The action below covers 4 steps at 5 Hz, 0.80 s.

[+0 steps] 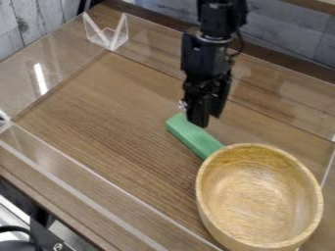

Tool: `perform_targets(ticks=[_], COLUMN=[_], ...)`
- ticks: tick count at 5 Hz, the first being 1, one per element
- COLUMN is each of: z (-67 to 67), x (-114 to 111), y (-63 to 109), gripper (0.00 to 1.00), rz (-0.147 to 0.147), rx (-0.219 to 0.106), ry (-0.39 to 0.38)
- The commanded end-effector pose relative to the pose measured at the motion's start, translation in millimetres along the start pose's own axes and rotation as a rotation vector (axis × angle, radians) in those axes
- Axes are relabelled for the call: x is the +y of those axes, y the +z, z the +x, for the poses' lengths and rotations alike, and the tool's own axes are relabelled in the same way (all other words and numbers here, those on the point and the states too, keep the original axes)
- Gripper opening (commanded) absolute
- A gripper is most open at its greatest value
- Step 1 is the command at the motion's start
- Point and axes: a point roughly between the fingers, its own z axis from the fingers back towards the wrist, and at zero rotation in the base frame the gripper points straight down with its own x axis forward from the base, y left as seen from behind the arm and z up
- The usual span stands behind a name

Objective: Put green object into wooden bowl

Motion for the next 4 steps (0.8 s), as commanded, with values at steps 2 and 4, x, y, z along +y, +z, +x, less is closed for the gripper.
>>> perform_targets(ticks=[2,4], z=[6.4,19.4], x=[3,5], y=[21.3,0.7], gripper=[1.0,1.0], rz=[-0.079,-0.076], rx=[-0.017,-0.042], ry=[-0.028,-0.049])
